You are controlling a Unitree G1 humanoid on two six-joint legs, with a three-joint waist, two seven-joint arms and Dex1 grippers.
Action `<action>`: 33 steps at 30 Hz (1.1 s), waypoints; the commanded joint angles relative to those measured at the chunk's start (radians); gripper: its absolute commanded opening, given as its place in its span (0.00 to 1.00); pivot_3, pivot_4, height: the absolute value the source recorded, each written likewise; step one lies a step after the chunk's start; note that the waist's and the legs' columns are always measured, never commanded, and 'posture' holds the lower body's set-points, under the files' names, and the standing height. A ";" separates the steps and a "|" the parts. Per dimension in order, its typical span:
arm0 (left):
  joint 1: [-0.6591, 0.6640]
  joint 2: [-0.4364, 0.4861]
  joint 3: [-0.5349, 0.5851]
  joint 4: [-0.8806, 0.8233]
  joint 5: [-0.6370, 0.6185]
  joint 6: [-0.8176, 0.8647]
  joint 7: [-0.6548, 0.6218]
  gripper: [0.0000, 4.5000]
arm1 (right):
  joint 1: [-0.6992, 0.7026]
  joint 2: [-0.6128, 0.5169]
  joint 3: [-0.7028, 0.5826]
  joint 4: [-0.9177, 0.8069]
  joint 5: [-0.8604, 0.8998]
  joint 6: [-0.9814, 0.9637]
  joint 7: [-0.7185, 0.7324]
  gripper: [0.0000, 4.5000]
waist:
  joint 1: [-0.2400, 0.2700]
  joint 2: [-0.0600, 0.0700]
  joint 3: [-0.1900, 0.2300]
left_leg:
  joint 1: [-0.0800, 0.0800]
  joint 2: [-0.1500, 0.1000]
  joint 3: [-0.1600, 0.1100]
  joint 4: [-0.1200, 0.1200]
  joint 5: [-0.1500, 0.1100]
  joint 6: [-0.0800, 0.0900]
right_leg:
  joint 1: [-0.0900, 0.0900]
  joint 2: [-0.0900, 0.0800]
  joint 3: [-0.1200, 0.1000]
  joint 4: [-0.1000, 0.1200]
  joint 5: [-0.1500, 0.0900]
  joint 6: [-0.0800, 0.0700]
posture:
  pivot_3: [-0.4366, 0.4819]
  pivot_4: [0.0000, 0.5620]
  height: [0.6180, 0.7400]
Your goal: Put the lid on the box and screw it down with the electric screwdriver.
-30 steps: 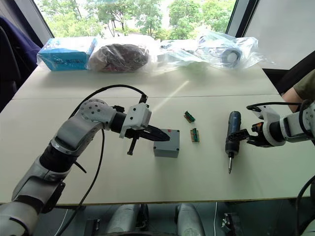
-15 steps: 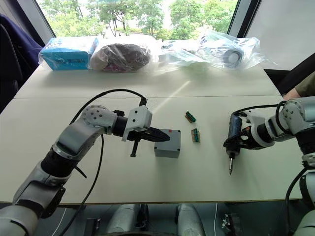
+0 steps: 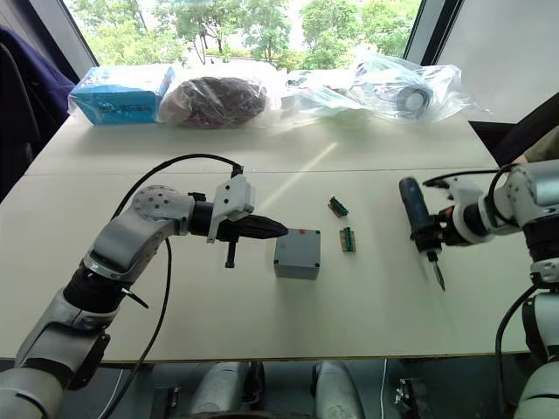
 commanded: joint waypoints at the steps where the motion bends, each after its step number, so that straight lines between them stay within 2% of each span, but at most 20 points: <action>1: -0.047 -0.005 0.025 0.036 -0.018 -0.022 -0.032 0.00 | 0.057 0.082 -0.335 -0.226 0.029 -0.300 -0.022 0.40 | 0.000 0.000 0.000 | -0.001 0.000 0.000 -0.001 0.000 0.000 | -0.001 0.001 0.000 0.000 0.000 0.000 | 0.48 0.27 1.00; 5: -0.066 -0.011 0.011 0.074 -0.007 -0.032 -0.059 0.00 | 0.201 0.265 -0.555 -0.493 0.131 -0.420 -0.051 0.40 | 0.001 0.000 0.000 | -0.001 0.001 -0.001 -0.002 0.004 -0.006 | -0.001 0.002 -0.002 0.000 0.000 0.001 | 0.48 0.27 1.00; 7: -0.077 -0.023 0.006 0.101 -0.004 -0.035 -0.067 0.00 | 0.254 0.388 -0.626 -0.633 0.271 -0.408 -0.086 0.40 | 0.004 0.000 0.000 | -0.001 0.001 -0.002 -0.001 0.004 -0.007 | 0.000 0.002 -0.002 0.000 0.000 0.001 | 0.48 0.27 1.00; 9: -0.078 -0.039 -0.023 0.136 0.011 -0.041 -0.081 0.00 | 0.338 0.528 -0.613 -0.811 0.361 -0.451 -0.124 0.40 | 0.003 0.000 0.000 | -0.001 0.001 -0.003 0.000 0.004 -0.007 | 0.001 0.001 -0.003 0.001 0.000 0.001 | 0.48 0.27 1.00; 11: -0.076 -0.048 -0.036 0.147 0.021 -0.042 -0.089 0.00 | 0.397 0.590 -0.580 -0.907 0.343 -0.492 -0.150 0.40 | 0.003 0.000 0.000 | -0.001 0.001 -0.003 0.001 0.004 -0.006 | 0.001 0.000 -0.003 0.001 0.000 0.001 | 0.48 0.27 1.00; 15: -0.082 -0.068 -0.049 0.146 0.018 -0.028 -0.095 0.00 | 0.496 0.631 -0.497 -0.986 0.271 -0.568 -0.146 0.40 | 0.006 -0.001 0.000 | -0.001 -0.001 -0.003 0.002 0.001 -0.002 | 0.002 -0.001 -0.003 0.001 0.000 0.001 | 0.48 0.27 1.00; 20: -0.072 -0.077 -0.089 0.179 0.064 -0.062 -0.104 0.00 | 0.556 0.645 -0.402 -0.989 0.168 -0.664 -0.134 0.40 | -0.002 -0.001 0.000 | -0.001 -0.001 -0.004 0.002 0.001 -0.001 | 0.002 0.000 -0.003 0.001 0.000 0.001 | 0.48 0.27 1.00; 26: -0.071 -0.086 -0.141 0.216 0.142 -0.117 -0.096 0.00 | 0.614 0.630 -0.343 -0.940 0.047 -0.773 -0.090 0.40 | 0.001 -0.001 0.000 | -0.001 0.000 -0.004 0.001 0.001 -0.002 | 0.001 0.002 -0.003 0.001 0.000 0.001 | 0.48 0.27 1.00; 33: -0.070 -0.094 -0.129 0.207 0.145 -0.103 -0.100 0.00 | 0.638 0.630 -0.326 -0.911 0.002 -0.826 -0.062 0.40 | 0.002 -0.001 0.000 | -0.001 -0.001 -0.004 0.001 0.001 -0.002 | 0.002 0.001 -0.003 0.001 0.000 0.001 | 0.48 0.27 1.00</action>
